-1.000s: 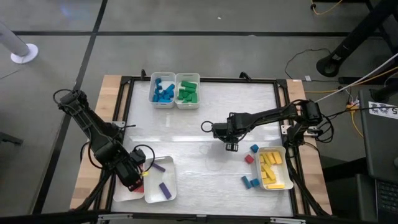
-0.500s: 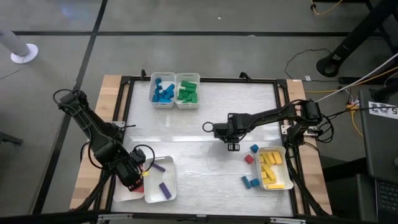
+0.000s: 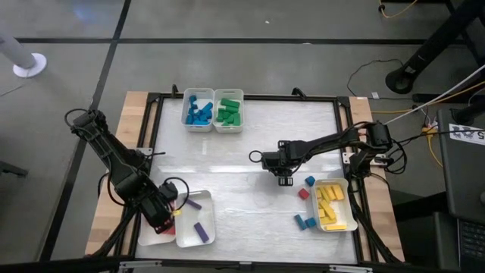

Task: Sort blocks
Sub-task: Put the yellow block into the bottom right white bin

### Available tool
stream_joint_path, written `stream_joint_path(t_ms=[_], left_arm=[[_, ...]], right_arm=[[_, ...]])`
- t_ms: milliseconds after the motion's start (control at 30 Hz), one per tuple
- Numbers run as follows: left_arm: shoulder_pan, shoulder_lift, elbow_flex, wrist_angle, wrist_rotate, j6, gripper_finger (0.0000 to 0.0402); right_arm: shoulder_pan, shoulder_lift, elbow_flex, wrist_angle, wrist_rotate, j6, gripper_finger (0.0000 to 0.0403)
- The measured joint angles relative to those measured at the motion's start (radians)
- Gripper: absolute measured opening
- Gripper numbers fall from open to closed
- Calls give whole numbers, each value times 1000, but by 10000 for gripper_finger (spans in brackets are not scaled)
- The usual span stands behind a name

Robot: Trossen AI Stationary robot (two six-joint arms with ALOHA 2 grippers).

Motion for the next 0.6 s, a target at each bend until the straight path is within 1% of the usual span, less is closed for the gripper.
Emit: stream_joint_path(t_ms=[67,200,333,433,533,600], left_arm=[[0,0,0,2,0,22,180],[0,0,0,3,0,45,180],[0,0,0,9,-20,78,180],[0,0,0,30,-76,129,180],[1,0,0,93,-148,207,180],[1,0,0,139,-215,278,180]], right_arm=[[0,0,0,9,-3,0,171],[0,-1,1,39,-27,0,133],[1,-1,1,47,-44,0,129],[1,-1,11,12,-79,7,129],[2,-1,54,-80,-112,21,130],[10,-1,100,-156,-123,33,131]])
